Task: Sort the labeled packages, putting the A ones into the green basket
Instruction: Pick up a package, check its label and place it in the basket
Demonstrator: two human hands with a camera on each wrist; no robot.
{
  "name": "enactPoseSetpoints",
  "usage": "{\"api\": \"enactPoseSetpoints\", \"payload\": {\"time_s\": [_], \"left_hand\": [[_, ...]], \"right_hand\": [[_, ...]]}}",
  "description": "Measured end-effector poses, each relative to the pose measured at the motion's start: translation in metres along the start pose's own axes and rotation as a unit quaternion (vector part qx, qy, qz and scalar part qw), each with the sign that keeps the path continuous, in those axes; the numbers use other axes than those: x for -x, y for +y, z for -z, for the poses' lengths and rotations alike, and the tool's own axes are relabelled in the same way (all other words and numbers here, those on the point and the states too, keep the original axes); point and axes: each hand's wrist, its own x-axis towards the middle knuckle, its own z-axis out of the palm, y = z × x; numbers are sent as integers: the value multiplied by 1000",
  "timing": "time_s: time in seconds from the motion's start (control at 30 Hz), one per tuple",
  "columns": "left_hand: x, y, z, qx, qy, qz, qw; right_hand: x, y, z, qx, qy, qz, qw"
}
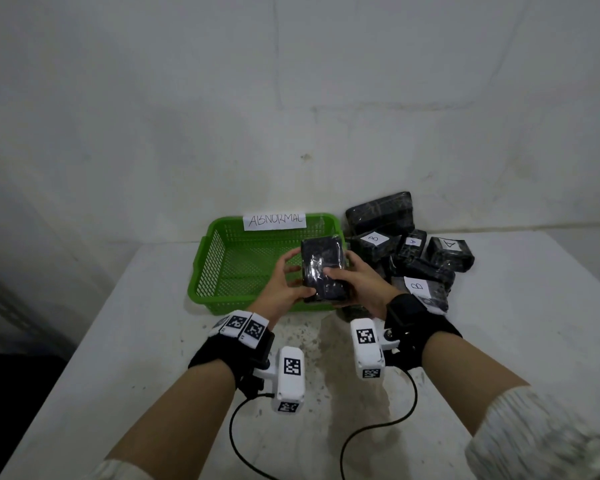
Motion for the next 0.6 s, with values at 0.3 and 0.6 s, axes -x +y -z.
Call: {"api": "enactPoseSetpoints", "payload": {"time_s": [0.3,0.6], "left_hand": [[-2,11,-12,28,-1,52,998],[-4,15,-18,31,-7,63,998]], "right_hand": [[13,-14,-8,-27,-61,-16,998],[6,-8,-11,77,27,68,994]]}}
